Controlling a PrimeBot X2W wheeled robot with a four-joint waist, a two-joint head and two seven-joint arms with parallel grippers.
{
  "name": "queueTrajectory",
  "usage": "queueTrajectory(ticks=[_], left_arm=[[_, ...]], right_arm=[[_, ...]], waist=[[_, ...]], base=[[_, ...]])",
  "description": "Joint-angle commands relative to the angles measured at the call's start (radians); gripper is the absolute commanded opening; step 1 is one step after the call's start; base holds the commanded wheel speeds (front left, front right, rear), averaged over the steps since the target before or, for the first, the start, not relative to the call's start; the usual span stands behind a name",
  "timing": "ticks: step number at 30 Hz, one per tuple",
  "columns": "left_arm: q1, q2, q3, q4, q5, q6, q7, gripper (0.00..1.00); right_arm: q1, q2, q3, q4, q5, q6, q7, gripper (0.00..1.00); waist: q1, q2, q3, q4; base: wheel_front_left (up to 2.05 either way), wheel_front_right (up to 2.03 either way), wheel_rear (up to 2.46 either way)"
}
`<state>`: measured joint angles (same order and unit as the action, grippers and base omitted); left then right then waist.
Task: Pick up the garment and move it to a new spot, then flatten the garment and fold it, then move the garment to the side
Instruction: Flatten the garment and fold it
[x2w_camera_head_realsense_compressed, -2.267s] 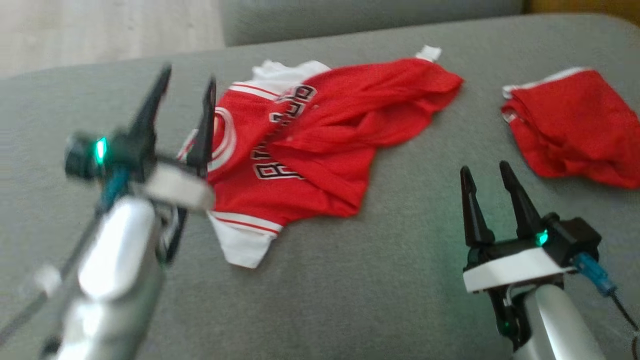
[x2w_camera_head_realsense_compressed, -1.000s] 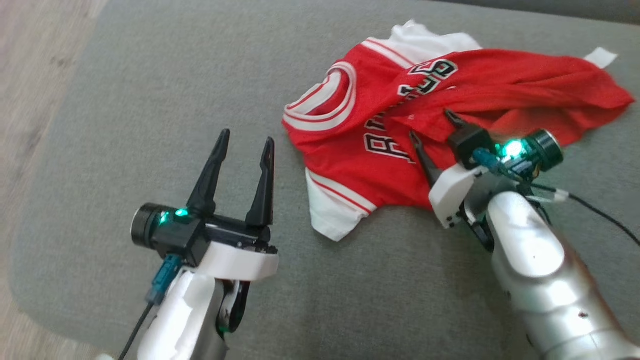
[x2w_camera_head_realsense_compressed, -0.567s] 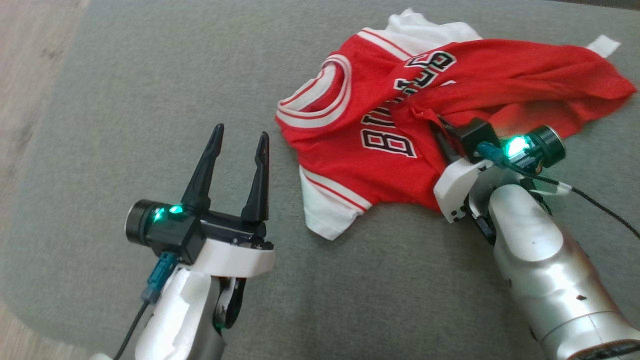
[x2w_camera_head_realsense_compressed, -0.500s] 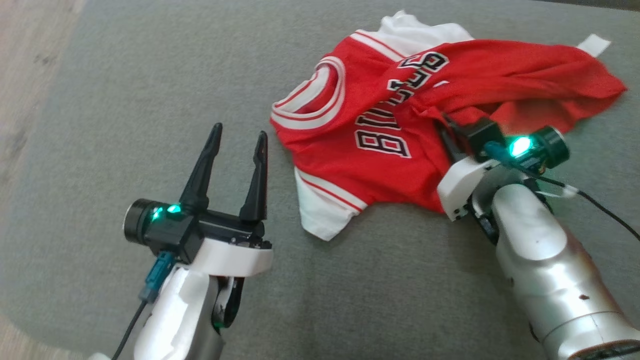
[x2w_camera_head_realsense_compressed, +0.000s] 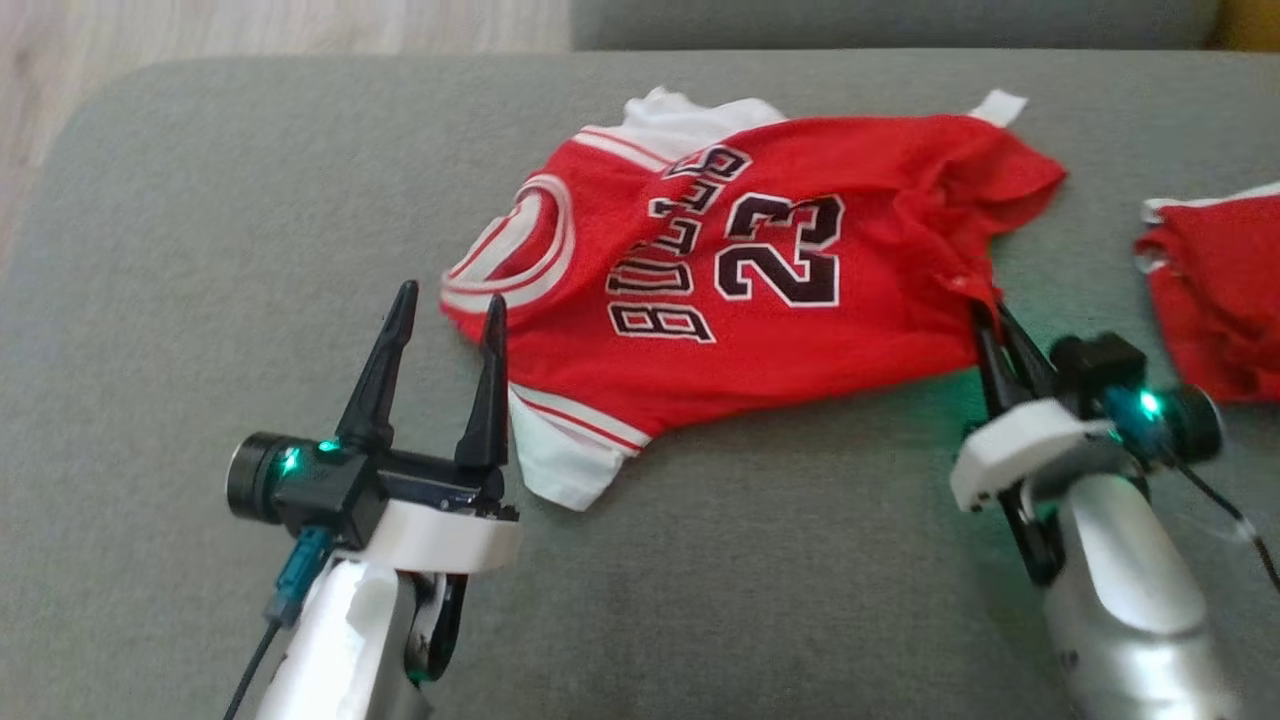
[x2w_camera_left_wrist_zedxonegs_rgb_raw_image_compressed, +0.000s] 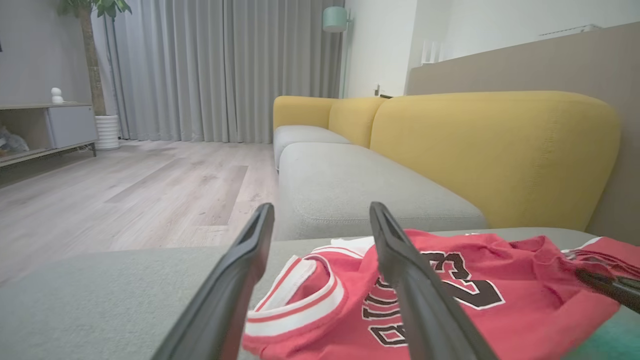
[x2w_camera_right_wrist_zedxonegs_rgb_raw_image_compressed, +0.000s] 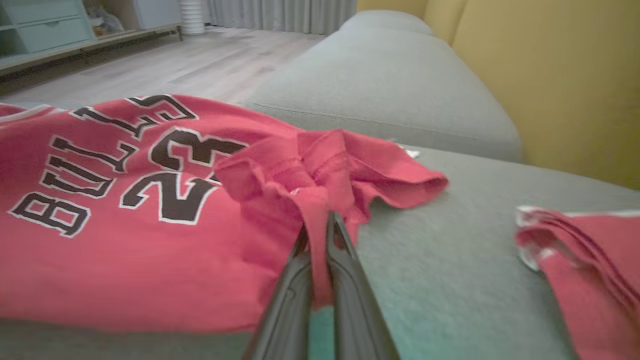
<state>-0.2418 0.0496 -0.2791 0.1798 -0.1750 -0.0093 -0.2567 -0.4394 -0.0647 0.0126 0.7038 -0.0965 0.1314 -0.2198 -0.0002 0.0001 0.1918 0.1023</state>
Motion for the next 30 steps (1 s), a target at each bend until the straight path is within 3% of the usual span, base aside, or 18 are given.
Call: queueTrajectory(ticks=[1, 9, 10, 11, 12, 16, 21, 30], left_arm=[[-0.016, 0.007, 0.041, -0.028, 0.006, 0.001, -0.005, 1.00], [0.010, 0.010, 0.054, -0.018, 0.017, -0.004, -0.005, 1.00], [0.012, 0.010, 0.054, -0.016, 0.018, -0.006, -0.005, 1.00], [0.013, 0.010, 0.055, -0.014, 0.019, -0.006, -0.005, 1.00], [0.013, 0.010, 0.055, -0.012, 0.020, -0.007, -0.005, 1.00], [0.016, 0.010, 0.061, -0.006, 0.022, -0.009, -0.005, 1.00], [0.025, 0.009, 0.056, 0.020, 0.018, -0.016, -0.005, 1.00], [0.050, 0.019, 0.072, 0.046, 0.009, -0.011, -0.005, 1.00]], right_arm=[[-0.009, 0.014, 0.015, -0.037, 0.004, -0.001, -0.004, 0.00], [0.155, 0.014, -0.090, -0.192, 0.106, -0.001, 0.080, 0.00], [0.165, 0.014, -0.097, -0.203, 0.115, -0.001, 0.087, 0.24], [0.174, 0.014, -0.108, -0.215, 0.120, -0.001, 0.090, 0.85], [0.181, 0.014, -0.123, -0.225, 0.130, -0.001, 0.094, 1.00], [0.201, 0.014, -0.190, -0.277, 0.044, -0.001, 0.090, 1.00], [0.217, 0.014, -0.252, -0.314, 0.017, -0.001, 0.071, 1.00], [0.287, 0.014, -0.123, -0.433, 0.106, -0.001, -0.015, 1.00]], waist=[[0.0002, -0.0001, -0.026, -0.029], [0.0002, -0.0001, -0.064, -0.093], [0.0002, -0.0001, -0.066, -0.096], [0.0002, -0.0001, -0.068, -0.100], [0.0002, -0.0001, -0.070, -0.103], [0.0002, -0.0001, -0.077, -0.114], [0.0002, -0.0001, -0.096, -0.120], [0.0002, -0.0001, -0.115, -0.148]], base=[[0.00, 0.00, 0.00], [0.00, 0.00, 0.00], [0.00, 0.00, 0.00], [0.00, 0.00, 0.00], [0.00, 0.00, 0.00], [0.00, 0.00, 0.00], [0.00, 0.00, 0.00], [0.00, 0.00, 0.00]])
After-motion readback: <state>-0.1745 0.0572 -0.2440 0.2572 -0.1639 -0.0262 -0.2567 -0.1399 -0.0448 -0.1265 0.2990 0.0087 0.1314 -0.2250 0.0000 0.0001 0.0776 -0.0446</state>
